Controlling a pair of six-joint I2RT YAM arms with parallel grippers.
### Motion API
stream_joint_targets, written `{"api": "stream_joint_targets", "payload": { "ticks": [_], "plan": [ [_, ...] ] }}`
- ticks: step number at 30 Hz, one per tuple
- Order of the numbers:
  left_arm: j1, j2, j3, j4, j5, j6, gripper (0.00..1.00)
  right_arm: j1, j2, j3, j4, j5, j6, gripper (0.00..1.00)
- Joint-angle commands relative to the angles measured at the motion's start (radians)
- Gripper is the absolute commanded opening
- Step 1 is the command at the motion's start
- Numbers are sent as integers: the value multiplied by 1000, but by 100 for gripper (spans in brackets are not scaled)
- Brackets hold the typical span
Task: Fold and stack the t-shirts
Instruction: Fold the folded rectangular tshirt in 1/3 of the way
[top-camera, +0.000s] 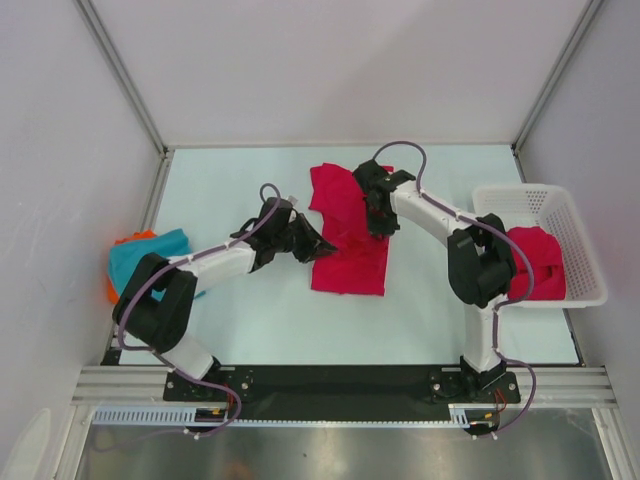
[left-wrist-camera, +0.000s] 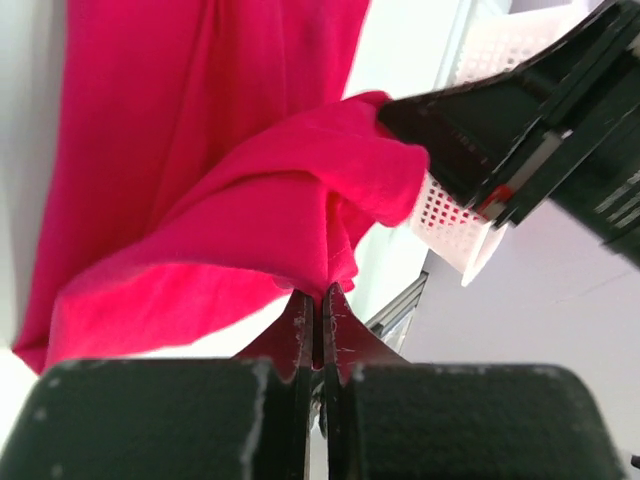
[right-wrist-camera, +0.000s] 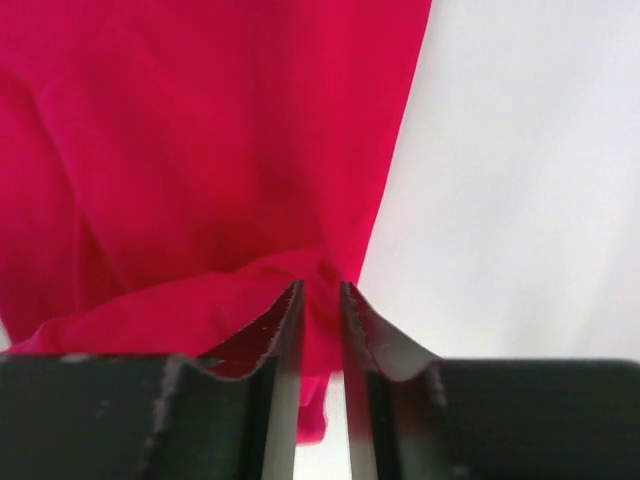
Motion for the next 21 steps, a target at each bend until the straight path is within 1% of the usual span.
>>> {"api": "stream_joint_targets", "payload": {
  "ticks": [1,2,3,4,6,7,8,10,16,21],
  "plan": [
    [23,44,62,53,69,30,10,-31,47,111,-31,3,-74,29],
    [28,55,67,55,77,30,14,-40,52,135,-32,6,-79,29],
    [31,60,68,56,81,33,21,-43,57,146,-32,6,-82,32],
    [33,63,70,62,86,33,33,-48,55,155,-36,9,-90,33],
    [39,64,70,67,92,38,41,-56,55,180,-40,11,-93,34],
    [40,63,68,67,94,41,46,-56,52,186,-46,17,-94,34],
    [46,57,65,67,94,41,48,-56,49,195,-54,23,-93,34],
    [51,47,57,66,94,45,57,-53,22,188,-62,23,-90,34],
    [71,3,14,59,77,53,60,3,-89,76,-43,28,-53,34],
    [74,-26,-32,59,69,58,60,68,-129,-9,-40,29,-1,35]
  ]
}}
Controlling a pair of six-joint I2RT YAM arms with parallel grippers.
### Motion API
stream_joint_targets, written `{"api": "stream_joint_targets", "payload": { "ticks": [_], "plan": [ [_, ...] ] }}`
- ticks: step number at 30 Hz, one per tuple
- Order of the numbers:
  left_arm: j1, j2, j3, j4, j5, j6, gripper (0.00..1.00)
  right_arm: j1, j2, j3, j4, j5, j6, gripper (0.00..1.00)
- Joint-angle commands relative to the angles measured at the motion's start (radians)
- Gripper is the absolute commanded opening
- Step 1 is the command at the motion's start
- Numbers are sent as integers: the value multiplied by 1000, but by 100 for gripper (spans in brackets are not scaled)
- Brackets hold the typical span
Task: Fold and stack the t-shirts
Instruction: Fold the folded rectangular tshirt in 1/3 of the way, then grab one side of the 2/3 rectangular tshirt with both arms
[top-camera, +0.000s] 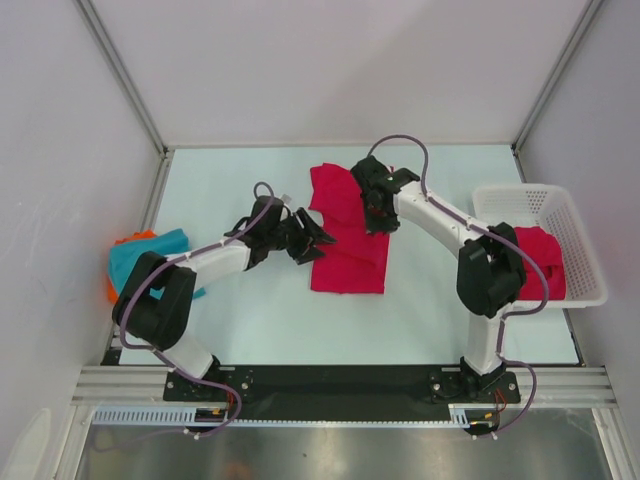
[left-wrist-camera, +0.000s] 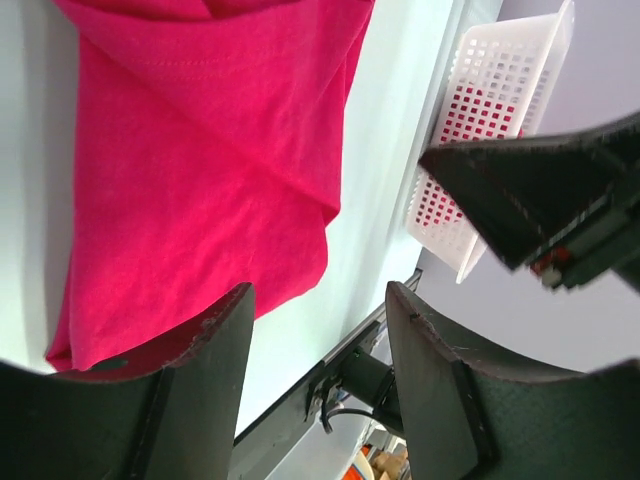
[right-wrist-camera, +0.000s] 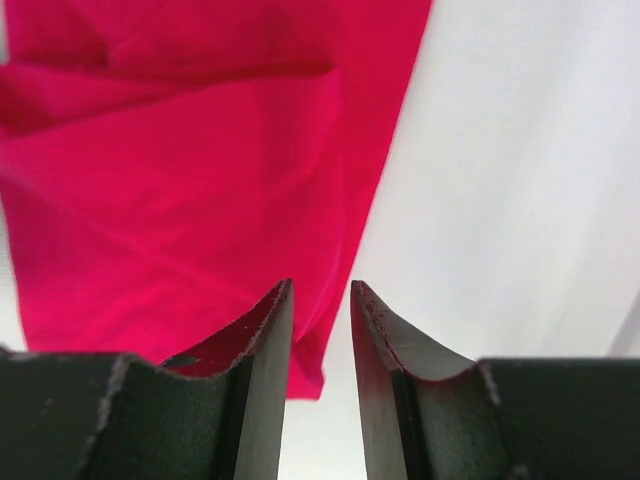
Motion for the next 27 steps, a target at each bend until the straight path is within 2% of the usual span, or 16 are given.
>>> {"api": "stream_joint_targets", "payload": {
  "ticks": [1,4,8,13,14,15,18,24,26,27],
  "plan": [
    [6,-67,-44,27,0,29,60,64,-89,-86,-6,10,60,34],
    [6,-96,-87,24,0,46,61,104,-136,-180,20,8,103,35],
    [6,-143,-173,24,-2,58,60,140,-227,-384,70,-15,159,35],
    [-5,-208,-273,26,-23,92,61,179,-286,-515,100,-15,224,36],
    [-6,-216,-275,12,-37,138,61,190,-294,-527,100,-9,231,36],
    [-8,-217,-267,-41,-46,175,73,196,-310,-550,100,2,241,36],
    [-29,-209,-195,-211,-102,323,99,210,-332,-594,113,8,270,36],
    [-32,-277,-173,-295,-161,408,100,248,-358,-618,115,29,304,36],
    [-23,-305,-195,-275,-133,396,100,258,-367,-618,118,34,311,36],
    [-3,-303,-212,-220,-58,384,100,265,-370,-618,118,36,314,36]
  ]
}}
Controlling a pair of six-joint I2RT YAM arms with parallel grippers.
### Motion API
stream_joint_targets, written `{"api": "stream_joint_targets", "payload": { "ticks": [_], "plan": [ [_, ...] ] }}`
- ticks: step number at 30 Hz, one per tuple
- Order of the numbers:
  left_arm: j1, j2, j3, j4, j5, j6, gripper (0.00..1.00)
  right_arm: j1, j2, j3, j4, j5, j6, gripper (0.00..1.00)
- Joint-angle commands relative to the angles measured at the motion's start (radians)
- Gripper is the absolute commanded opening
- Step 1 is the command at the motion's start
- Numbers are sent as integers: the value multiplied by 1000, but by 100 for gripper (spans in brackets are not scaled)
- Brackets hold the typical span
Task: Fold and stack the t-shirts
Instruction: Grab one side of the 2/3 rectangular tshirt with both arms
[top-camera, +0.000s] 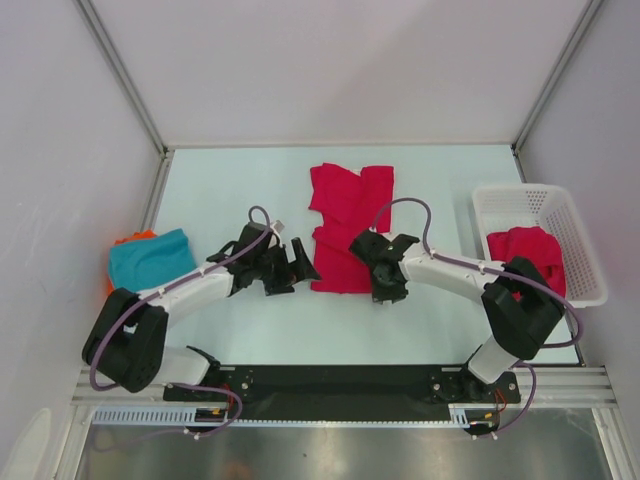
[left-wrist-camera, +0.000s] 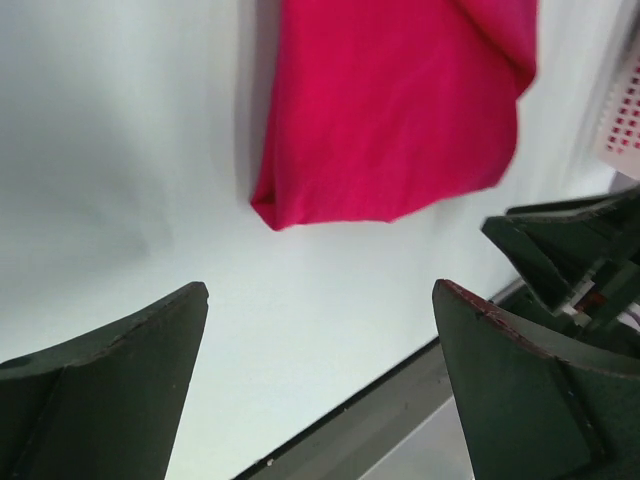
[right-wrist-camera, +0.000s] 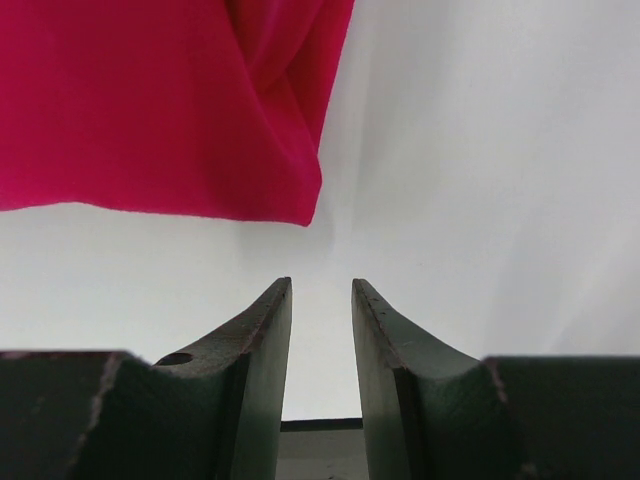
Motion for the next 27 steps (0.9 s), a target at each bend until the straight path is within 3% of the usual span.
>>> {"api": "stream_joint_targets", "payload": {
  "ticks": [1,4,11,18,27],
  "plan": [
    [38,-48,-41,74,120,13,100,27,-52,2,23,41,46,36],
    [66,-43,-95,159,167,-26,100,42,-61,5,17,53,53,36],
    [66,-105,-35,-46,3,63,100,49,-86,-67,49,48,63,37],
    [66,-71,-37,-45,-19,80,100,49,-57,-84,61,51,61,37],
    [64,-6,-31,30,16,54,100,49,-61,56,-39,106,32,37]
  ]
}}
